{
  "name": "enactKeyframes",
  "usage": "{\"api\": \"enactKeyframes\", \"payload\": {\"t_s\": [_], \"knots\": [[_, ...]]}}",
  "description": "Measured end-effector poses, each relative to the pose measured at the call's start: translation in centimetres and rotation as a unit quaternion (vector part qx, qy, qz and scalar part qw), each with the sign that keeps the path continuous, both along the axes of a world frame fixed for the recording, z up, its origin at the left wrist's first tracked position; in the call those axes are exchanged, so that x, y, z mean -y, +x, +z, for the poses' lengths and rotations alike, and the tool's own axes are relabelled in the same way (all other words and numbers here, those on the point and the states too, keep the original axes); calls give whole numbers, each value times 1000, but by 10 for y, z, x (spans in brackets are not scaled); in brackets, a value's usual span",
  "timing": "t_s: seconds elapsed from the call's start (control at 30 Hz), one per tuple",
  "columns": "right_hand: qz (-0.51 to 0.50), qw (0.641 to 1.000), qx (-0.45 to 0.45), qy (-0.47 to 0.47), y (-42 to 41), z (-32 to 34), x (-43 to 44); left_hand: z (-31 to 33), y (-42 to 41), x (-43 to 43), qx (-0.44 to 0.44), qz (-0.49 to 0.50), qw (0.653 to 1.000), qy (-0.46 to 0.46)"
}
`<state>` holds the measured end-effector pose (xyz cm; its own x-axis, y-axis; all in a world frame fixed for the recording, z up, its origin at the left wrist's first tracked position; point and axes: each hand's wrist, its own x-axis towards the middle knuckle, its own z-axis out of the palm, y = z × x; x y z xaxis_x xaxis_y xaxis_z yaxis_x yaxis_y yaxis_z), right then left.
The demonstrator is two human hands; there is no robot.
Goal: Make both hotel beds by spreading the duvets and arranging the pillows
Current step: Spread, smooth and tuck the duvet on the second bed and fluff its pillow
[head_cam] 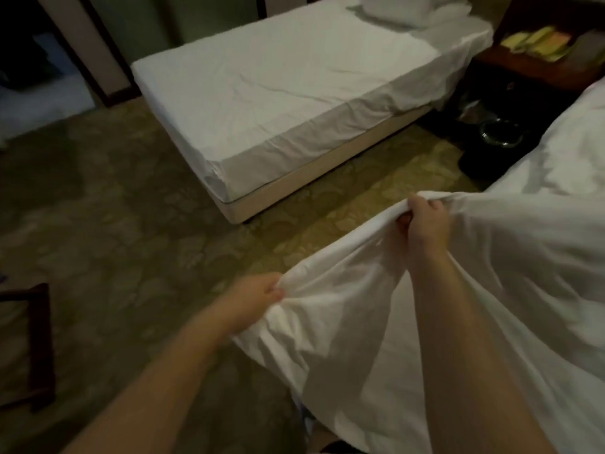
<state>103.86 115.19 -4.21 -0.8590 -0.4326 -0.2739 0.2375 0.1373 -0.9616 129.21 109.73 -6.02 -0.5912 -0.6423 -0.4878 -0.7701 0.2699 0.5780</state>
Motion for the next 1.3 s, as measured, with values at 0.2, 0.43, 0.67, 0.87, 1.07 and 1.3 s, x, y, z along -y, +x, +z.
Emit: {"api": "enactKeyframes", "payload": {"t_s": [0.2, 0.43, 0.67, 0.87, 1.07, 1.3], "knots": [[220, 932, -11, 288, 61, -87, 114, -78, 8, 102, 229, -150, 961, -32], [166, 910, -82, 370, 63, -60, 222, -32, -43, 267, 102, -264, 947, -148], [57, 927, -146, 342, 78, 1, 328, 34, -70, 396, 29, -352, 903, -246], [-25, 930, -164, 329, 42, 44, 336, 67, -142, 425, -64, -418, 858, -291], [-59, 890, -208, 400, -43, 58, 345, 101, -238, 434, -143, -433, 817, -354], [-85, 842, -295, 443, -181, 98, 345, 142, -393, 416, -205, -431, 771, -422]]}}
